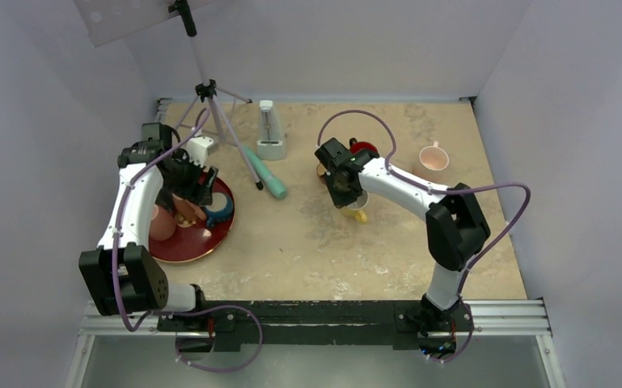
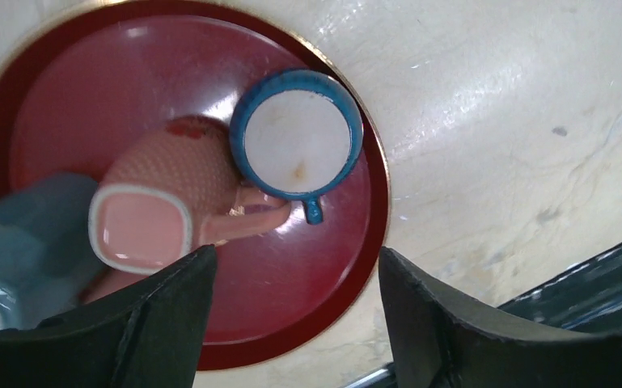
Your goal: Turn the mug right side up
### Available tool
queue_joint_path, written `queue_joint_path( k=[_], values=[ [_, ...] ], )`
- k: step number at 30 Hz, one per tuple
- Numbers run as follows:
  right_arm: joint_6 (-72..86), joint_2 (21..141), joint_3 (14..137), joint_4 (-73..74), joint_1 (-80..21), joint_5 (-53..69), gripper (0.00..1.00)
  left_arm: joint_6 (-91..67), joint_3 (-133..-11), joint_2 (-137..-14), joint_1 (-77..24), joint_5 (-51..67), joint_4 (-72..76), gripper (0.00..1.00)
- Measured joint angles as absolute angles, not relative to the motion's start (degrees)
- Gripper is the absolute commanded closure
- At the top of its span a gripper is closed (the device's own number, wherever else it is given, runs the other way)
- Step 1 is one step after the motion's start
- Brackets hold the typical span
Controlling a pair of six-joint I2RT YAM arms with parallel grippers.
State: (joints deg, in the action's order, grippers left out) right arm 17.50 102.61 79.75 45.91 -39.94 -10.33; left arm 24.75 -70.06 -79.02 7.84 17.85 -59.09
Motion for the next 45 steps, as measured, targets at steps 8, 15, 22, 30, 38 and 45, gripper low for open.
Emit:
queue_joint_path(
  k=[8,15,22,30,38,45],
  values=[
    [14.79,105.91,81.36,44.82,-38.96,-10.85,0.47,60.25,-72.86,-79.61,7.01,20.99,-63.92,0.23],
    [14.24,105.45,84.64,45.43,-38.87,-10.92,0.46,83.15,-70.30,-84.38,4.23,15.11,-63.40,0.30],
    [14.26,101.69,85.41,45.91,-38.87,-10.98,0.46,96.18,-63.96,-89.45,3.25,6.81,-59.13,0.44],
    [14.28,99.61,85.43,45.91,-38.87,-10.33,0.46,102.96,-59.33,-91.44,3.14,2.15,-52.88,0.93],
    [14.20,98.59,86.98,46.61,-38.87,-9.21,0.46,104.31,-58.96,-89.76,2.98,2.98,-52.75,1.00],
    [13.82,95.70,88.09,47.07,-38.87,-7.70,0.46,98.06,-67.96,-86.32,3.03,7.01,-59.13,1.00]
  ],
)
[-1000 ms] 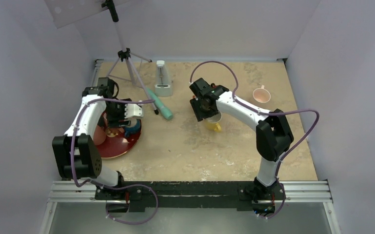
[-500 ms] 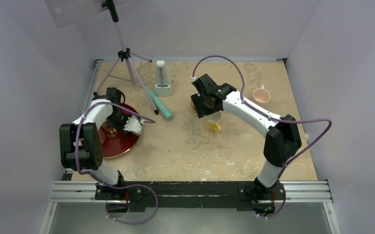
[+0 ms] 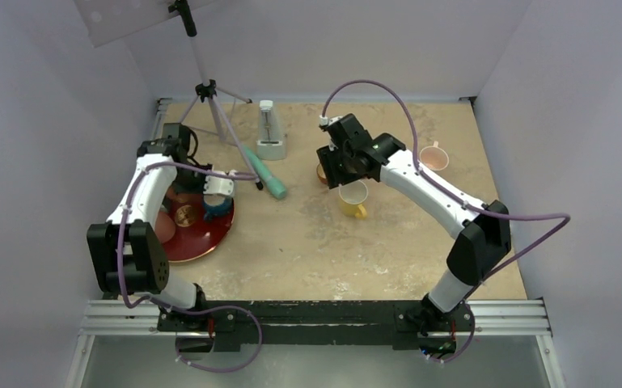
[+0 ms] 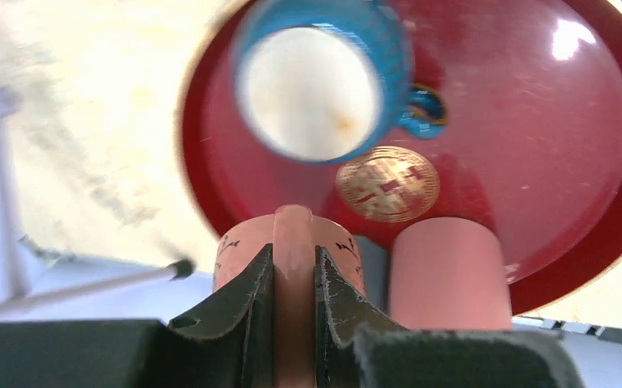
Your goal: Turn the mug right side up
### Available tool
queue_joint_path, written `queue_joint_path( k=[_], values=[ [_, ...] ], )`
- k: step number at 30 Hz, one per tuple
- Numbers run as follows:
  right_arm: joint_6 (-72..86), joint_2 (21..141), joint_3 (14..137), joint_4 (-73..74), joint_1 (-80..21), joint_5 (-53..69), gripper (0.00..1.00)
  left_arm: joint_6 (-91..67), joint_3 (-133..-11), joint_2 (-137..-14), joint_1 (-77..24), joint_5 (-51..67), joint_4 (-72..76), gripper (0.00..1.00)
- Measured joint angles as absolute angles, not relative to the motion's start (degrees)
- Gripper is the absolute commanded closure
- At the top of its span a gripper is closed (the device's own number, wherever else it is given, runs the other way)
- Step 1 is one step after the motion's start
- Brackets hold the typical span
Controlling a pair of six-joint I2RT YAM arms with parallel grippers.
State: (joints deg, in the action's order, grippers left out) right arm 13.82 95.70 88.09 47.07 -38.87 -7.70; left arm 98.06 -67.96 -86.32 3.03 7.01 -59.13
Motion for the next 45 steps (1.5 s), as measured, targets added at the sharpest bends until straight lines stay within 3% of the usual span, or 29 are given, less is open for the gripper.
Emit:
queue_joint_path(
  k=[5,10,12,20,25,30,32,33,34,36,37,38,39,41,42,45],
  values=[
    [13.61,92.49,89.23,44.80,-38.87,-4.16,0.45,85.56,-82.32,-86.24,4.12,13.74,-64.05,1.00],
    [14.98,87.44,87.24,33.82,-38.94,5.41,0.31,65.47,-94.00,-85.93,6.07,28.27,-66.48,1.00],
    [17.32,84.29,83.68,25.26,-38.94,10.41,0.23,55.88,-94.17,-85.32,6.20,34.26,-65.41,1.00],
    [28.62,84.71,76.42,-4.23,-39.09,26.83,0.15,9.23,-82.89,-80.29,5.67,54.54,-45.60,1.00],
    [32.47,90.94,76.42,-10.55,-39.13,33.17,0.14,-7.77,-81.32,-79.75,4.84,61.36,-33.47,1.00],
    [34.59,95.74,78.87,-11.79,-39.75,36.99,0.15,-14.76,-80.44,-79.72,4.32,64.88,-27.99,1.00],
    [35.35,97.89,81.47,-12.51,-40.25,38.28,0.21,-17.26,-79.88,-79.72,4.16,65.87,-26.13,1.00],
    [35.73,98.67,82.46,-13.28,-40.56,38.87,0.30,-18.44,-79.77,-79.72,4.10,66.24,-25.34,1.00],
    [36.21,99.18,83.02,-14.26,-40.84,39.62,0.44,-19.33,-79.72,-79.75,4.05,66.43,-24.71,1.00],
    [37.89,99.94,83.46,-17.32,-41.34,41.87,0.90,-21.39,-79.48,-79.75,3.95,67.20,-22.63,1.00],
    [38.72,100.16,83.57,-18.52,-41.52,42.28,1.00,-22.13,-79.22,-79.75,3.88,67.55,-21.63,1.00],
    [41.32,100.27,83.57,-18.81,-41.56,43.92,1.00,-22.72,-78.65,-79.75,3.97,68.88,-19.66,1.00],
    [42.33,100.44,83.66,-19.27,-41.32,45.01,1.00,-22.92,-78.19,-79.72,4.16,69.95,-17.98,0.83],
    [42.96,100.62,84.36,-18.72,-41.01,46.70,1.00,-23.09,-77.89,-79.70,4.23,71.53,-16.03,0.12],
    [42.11,100.60,84.88,-17.45,-41.04,46.70,1.00,-22.83,-78.11,-79.70,4.29,71.48,-16.95,0.01],
    [33.82,100.49,89.21,-5.32,-42.63,35.79,1.00,-17.08,-81.19,-80.40,4.54,67.13,-28.40,0.00]
  ],
)
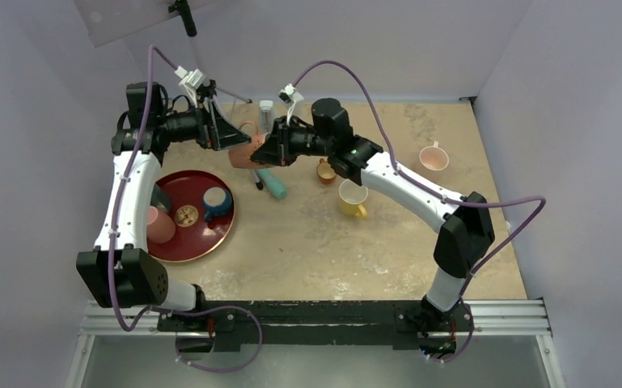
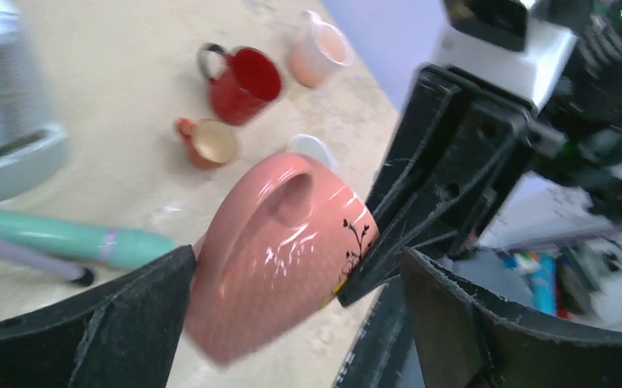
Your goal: Turn the mug right side up
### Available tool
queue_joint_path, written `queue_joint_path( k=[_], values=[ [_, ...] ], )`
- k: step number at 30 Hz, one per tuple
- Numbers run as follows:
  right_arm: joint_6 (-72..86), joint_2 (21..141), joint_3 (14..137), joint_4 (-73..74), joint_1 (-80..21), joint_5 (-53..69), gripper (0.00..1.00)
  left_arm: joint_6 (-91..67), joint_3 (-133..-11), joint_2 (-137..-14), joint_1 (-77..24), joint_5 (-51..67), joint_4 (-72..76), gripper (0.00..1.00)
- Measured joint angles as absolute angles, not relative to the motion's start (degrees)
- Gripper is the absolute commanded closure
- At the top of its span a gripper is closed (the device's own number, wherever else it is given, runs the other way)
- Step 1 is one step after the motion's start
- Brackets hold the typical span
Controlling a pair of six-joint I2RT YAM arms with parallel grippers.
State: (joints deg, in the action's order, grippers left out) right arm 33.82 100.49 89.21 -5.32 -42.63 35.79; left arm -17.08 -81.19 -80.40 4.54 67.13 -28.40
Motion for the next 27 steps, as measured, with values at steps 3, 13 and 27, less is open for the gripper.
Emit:
queue_joint_path(
  k=[3,13,27],
  values=[
    [25.63,100.33,92.20,7.88,-44.36,22.15,1.00,-7.64,-86.63,-82.06,6.04,59.92,-40.69,0.00],
    [16.34,105.58,93.01,43.35,-48.38,-9.02,1.00,21.28,-79.83,-81.60,7.62,30.98,-59.42,0.32],
    [15.35,113.67,95.22,52.14,-51.42,-11.86,0.70,31.31,-56.40,-82.24,6.28,15.70,-47.46,0.34]
  ],
)
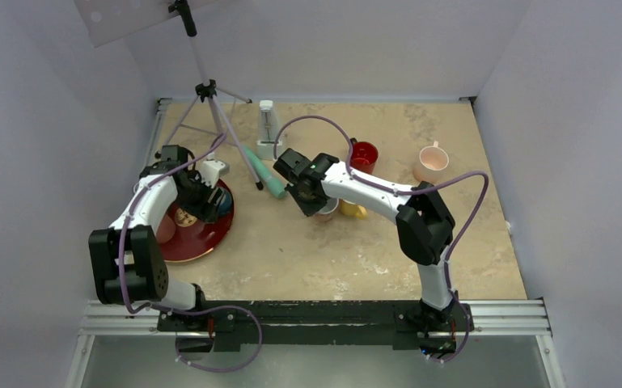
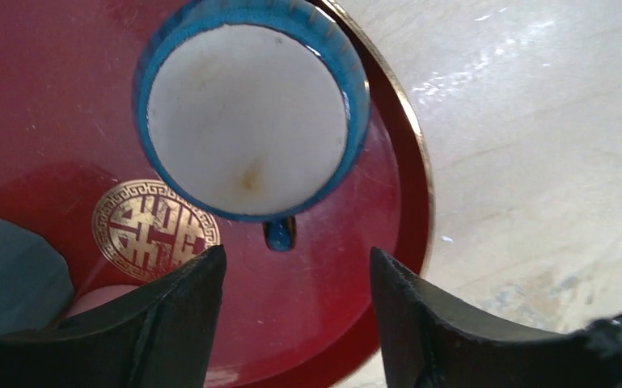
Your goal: Turn the mug right side up
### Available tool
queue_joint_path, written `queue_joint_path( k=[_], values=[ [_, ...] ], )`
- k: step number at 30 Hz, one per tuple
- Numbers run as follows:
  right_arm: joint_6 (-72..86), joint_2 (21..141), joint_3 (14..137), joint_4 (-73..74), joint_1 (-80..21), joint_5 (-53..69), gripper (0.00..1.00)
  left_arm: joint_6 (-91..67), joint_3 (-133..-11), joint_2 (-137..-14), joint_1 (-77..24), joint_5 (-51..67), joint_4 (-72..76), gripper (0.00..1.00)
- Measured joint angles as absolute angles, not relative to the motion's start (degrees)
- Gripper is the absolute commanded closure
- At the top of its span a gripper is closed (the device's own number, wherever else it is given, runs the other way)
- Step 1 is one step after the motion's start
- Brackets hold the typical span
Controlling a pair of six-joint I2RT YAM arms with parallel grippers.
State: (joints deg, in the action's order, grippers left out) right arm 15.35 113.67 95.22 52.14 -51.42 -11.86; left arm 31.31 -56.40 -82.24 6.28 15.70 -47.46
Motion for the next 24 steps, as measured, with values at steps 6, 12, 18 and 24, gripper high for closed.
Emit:
queue_joint_path(
  k=[6,12,18,24],
  values=[
    [14.70,114.02,97.43,52.05,-51.33,-11.42,0.48,32.77,-54.83,-86.78,6.00,12.56,-41.41,0.41],
    [14.74,113.67,98.78,51.92,-51.33,-11.18,0.46,32.86,-54.68,-89.36,5.98,12.23,-38.02,0.61],
    [14.94,111.63,98.80,52.01,-51.33,-11.18,0.46,34.17,-54.98,-90.30,6.55,12.21,-37.87,1.00],
    [14.96,108.49,98.91,51.57,-51.33,-10.92,0.45,33.63,-55.48,-90.30,6.74,13.43,-38.92,1.00]
  ],
)
